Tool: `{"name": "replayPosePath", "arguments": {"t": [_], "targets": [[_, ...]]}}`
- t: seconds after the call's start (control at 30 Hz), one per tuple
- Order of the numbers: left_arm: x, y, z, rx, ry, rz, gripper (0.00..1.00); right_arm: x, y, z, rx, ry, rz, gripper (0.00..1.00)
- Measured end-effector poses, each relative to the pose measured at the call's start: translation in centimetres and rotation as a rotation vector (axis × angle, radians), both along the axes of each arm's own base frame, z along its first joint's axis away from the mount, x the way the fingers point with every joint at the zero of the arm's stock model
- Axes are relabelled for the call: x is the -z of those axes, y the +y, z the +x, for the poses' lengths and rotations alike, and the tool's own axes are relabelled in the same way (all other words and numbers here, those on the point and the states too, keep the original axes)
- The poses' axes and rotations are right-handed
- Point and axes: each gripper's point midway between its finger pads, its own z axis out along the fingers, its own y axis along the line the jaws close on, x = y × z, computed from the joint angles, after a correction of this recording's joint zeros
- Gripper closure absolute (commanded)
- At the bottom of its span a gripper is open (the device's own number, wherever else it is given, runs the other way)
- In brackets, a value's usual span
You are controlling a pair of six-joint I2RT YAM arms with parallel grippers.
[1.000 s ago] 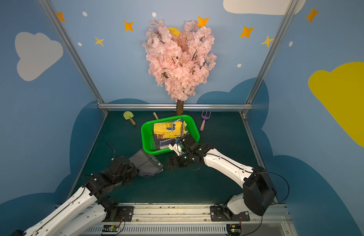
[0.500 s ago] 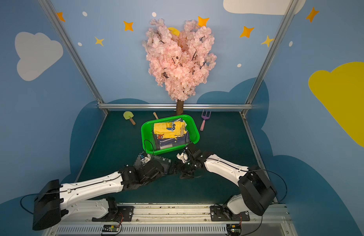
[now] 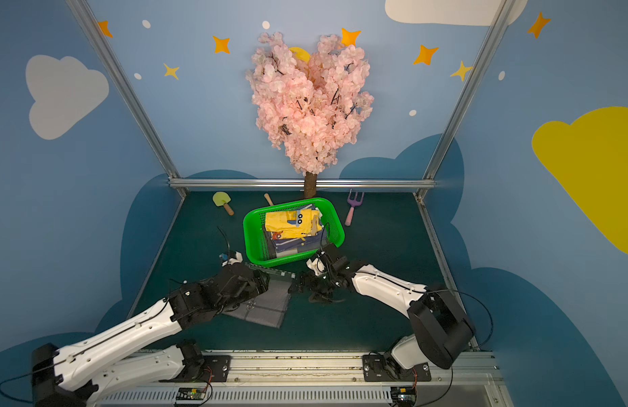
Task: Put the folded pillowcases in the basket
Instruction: Pick up the pillowcase at the center of the board.
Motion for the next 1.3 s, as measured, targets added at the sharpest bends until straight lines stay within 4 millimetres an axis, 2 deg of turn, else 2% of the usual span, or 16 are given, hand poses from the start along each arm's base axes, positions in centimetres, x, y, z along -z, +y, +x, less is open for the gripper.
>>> {"name": "replayPosePath", "arguments": {"t": [0.07, 0.13, 0.23, 0.37, 0.6, 0.77, 0.87, 1.0, 1.07, 1.2, 1.23, 1.3], "targets": [[0.6, 3.5, 0.9, -0.083, 0.009, 0.003, 0.21, 1.1, 0.5, 0.3, 0.007, 0.016, -0.016, 0.02], [2.0, 6.1, 1.2, -0.145, 0.038, 0.002, 0.21, 2.3, 0.7, 0.5, 0.013, 0.036, -0.034, 0.02], [5.4, 8.3, 1.1, -0.189, 0.131, 0.0, 0.2, 3.8, 1.1, 0.9, 0.023, 0.058, -0.063, 0.03], [9.1, 8.9, 0.8, -0.179, 0.26, -0.002, 0.17, 4.6, 2.5, 2.3, 0.019, 0.044, -0.081, 0.05], [10.7, 9.2, 2.1, -0.174, 0.288, -0.039, 0.16, 5.1, 4.8, 2.5, -0.02, 0.021, -0.085, 0.09], [13.0, 9.4, 0.9, -0.173, 0.324, -0.044, 0.16, 5.4, 6.6, 2.2, -0.051, 0.017, -0.083, 0.15], [13.3, 9.3, 0.7, -0.166, 0.328, -0.054, 0.16, 5.5, 7.9, 1.8, -0.072, 0.006, -0.077, 0.2], [13.4, 9.1, 0.7, -0.16, 0.326, -0.062, 0.17, 5.7, 8.3, 1.6, -0.07, -0.009, -0.08, 0.36], [13.4, 9.1, 0.6, -0.157, 0.317, -0.068, 0.17, 6.1, 8.2, 1.6, -0.067, -0.013, -0.088, 0.53], [13.3, 9.1, 0.3, -0.154, 0.281, -0.085, 0.18, 7.2, 7.6, 1.0, -0.063, -0.003, -0.125, 0.94], [13.3, 9.0, 0.1, -0.153, 0.27, -0.092, 0.19, 7.5, 7.5, 0.8, -0.064, -0.001, -0.134, 1.0], [13.2, 9.0, -0.3, -0.151, 0.254, -0.107, 0.2, 7.6, 7.5, 0.6, -0.063, 0.002, -0.141, 1.0]]}}
